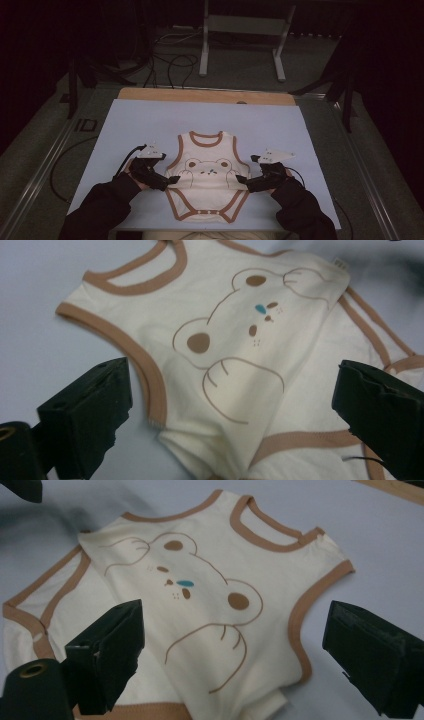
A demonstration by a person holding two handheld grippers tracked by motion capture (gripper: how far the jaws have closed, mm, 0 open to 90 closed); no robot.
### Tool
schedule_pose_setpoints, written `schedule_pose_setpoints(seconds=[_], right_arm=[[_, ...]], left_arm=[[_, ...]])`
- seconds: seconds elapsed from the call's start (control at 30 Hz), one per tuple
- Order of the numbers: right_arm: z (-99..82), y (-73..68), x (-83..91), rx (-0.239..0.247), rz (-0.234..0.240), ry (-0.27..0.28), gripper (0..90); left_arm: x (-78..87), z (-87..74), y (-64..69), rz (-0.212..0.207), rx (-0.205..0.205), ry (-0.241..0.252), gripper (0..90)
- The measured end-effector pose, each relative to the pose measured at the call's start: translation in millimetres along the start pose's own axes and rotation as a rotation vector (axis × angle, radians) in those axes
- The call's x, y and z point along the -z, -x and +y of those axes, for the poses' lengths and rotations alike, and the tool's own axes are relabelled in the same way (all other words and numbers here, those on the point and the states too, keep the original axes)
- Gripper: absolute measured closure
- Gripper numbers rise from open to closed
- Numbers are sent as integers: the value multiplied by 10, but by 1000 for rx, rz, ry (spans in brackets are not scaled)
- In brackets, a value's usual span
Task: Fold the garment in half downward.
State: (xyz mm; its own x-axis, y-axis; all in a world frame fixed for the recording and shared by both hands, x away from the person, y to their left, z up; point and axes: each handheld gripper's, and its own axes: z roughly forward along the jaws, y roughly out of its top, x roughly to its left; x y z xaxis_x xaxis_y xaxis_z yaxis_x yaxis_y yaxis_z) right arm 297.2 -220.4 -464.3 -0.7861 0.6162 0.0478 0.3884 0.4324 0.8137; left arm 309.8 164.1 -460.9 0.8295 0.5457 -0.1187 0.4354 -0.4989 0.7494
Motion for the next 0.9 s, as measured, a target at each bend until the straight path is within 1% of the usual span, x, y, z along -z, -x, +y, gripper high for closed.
schedule_pose_setpoints(seconds=[0.03,0.17,0.2,0.27,0.3,0.43,0.5,0.57,0.6,0.73,0.8,0.9], right_arm=[[18,14,-5,14,4,3,98],[90,65,-14,15,-5,21,98],[108,80,-16,22,-7,25,98],[145,106,-22,45,-16,25,99],[162,120,-26,47,-17,22,99],[213,174,-49,46,-33,17,98],[234,205,-59,41,-33,19,98],[253,237,-76,39,-28,16,99],[266,254,-87,39,-31,10,99],[305,307,-117,32,-29,7,99],[324,334,-134,28,-28,5,98],[347,363,-164,29,-30,1,99]], left_arm=[[-2,17,-5,0,-2,0,25],[-17,84,-40,1,-8,12,19],[-16,100,-51,2,-16,15,19],[-27,129,-70,8,-14,23,19],[-30,141,-77,12,-17,26,19],[-48,192,-121,19,-12,26,14],[-57,216,-141,17,-14,28,13],[-70,245,-162,27,-27,28,13],[-72,254,-171,24,-26,28,13],[-91,298,-219,40,-47,45,13],[-103,320,-245,37,-44,46,13],[-124,347,-271,50,-56,38,13]])
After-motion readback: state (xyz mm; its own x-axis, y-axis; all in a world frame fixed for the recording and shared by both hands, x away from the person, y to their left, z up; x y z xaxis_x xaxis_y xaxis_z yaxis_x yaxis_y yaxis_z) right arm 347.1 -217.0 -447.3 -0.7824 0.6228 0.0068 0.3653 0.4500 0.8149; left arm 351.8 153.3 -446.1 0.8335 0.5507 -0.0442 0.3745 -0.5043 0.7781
